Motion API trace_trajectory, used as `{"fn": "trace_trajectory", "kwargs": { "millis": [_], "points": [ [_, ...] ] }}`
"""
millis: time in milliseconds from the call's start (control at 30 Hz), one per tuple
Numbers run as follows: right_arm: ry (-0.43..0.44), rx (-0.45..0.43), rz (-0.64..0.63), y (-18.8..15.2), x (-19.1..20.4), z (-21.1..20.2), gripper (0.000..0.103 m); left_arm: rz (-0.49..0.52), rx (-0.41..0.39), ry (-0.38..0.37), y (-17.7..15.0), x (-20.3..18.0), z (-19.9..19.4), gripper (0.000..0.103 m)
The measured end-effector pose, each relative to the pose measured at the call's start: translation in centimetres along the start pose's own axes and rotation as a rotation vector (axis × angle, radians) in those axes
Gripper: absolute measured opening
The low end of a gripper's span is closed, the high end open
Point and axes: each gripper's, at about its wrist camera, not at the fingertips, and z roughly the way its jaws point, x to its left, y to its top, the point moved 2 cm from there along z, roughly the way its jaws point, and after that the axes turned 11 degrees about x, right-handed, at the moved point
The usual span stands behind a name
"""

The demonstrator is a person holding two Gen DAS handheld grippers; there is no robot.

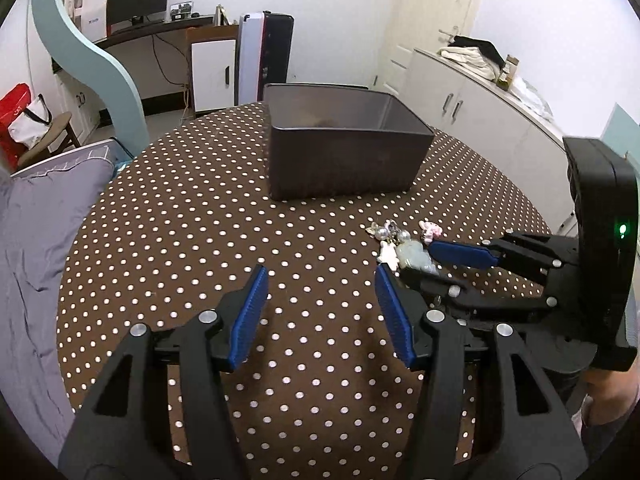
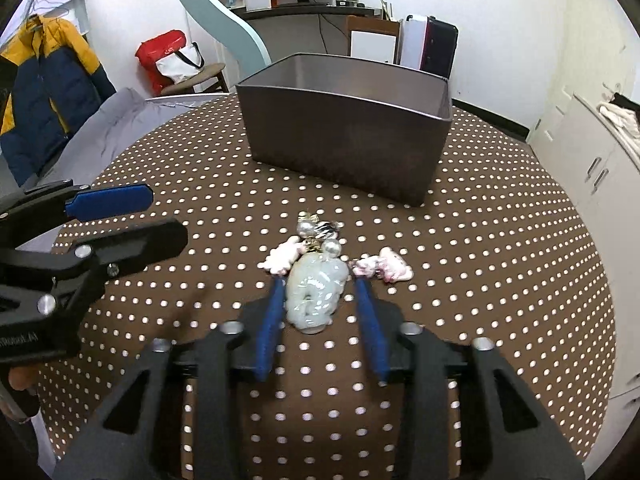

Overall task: Organize jewelry
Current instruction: 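Grasp the jade pendant with the right tool while the left grasps a white charm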

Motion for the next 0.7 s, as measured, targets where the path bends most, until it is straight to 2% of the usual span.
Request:
{"fn": "trace_trajectory", "kwargs": {
  "millis": [533, 700],
  "points": [
    [0.059, -0.048, 0.062, -3.0, -3.5, -2.3, 0.026, 0.092, 0.054, -0.026, 1.8, -4.7, 4.1, 0.055],
    [0.077, -0.06, 0.066, -3.0, -3.5, -2.7, 0.026, 0.099, 0.085, -0.034, 2.3, -5.2, 5.1, 0.038]
  ]
}}
